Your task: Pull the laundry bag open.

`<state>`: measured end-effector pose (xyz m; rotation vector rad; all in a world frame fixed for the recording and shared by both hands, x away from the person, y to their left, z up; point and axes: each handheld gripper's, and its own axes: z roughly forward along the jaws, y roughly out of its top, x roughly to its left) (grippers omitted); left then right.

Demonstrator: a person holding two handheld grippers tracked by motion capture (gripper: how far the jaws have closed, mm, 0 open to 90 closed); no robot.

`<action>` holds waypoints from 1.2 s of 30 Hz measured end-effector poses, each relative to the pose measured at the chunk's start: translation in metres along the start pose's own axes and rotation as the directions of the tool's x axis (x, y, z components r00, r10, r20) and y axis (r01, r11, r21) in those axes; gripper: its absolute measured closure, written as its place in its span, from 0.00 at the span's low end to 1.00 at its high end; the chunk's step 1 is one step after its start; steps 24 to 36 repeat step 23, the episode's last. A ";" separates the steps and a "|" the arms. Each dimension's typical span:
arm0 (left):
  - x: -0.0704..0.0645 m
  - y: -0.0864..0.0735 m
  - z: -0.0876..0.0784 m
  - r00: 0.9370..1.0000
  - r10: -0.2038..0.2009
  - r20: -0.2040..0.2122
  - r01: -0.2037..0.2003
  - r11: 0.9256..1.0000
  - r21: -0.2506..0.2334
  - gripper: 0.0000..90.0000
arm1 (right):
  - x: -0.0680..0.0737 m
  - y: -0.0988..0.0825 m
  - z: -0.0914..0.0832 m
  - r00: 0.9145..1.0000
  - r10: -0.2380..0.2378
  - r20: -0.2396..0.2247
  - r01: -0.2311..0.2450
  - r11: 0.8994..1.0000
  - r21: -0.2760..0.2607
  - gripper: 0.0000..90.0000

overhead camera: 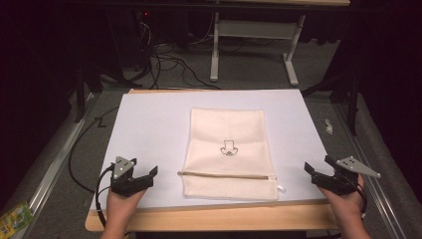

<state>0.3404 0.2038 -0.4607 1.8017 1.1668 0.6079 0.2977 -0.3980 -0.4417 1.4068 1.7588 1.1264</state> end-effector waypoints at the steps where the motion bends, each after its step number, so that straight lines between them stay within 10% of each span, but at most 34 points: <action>1: -0.002 0.000 0.001 1.000 0.020 -0.001 -0.020 1.000 0.013 0.19 | 0.003 0.000 0.002 1.000 -0.013 -0.006 0.013 1.000 0.006 0.17; 6: -0.014 0.003 0.004 0.996 0.086 -0.002 -0.086 0.996 0.007 0.19 | 0.012 0.000 0.004 0.998 -0.060 -0.015 0.060 0.998 0.012 0.17; 36: -0.005 0.003 0.003 0.999 0.041 -0.001 -0.041 0.999 0.009 0.19 | 0.010 -0.001 0.005 0.999 -0.049 -0.016 0.049 0.999 0.012 0.17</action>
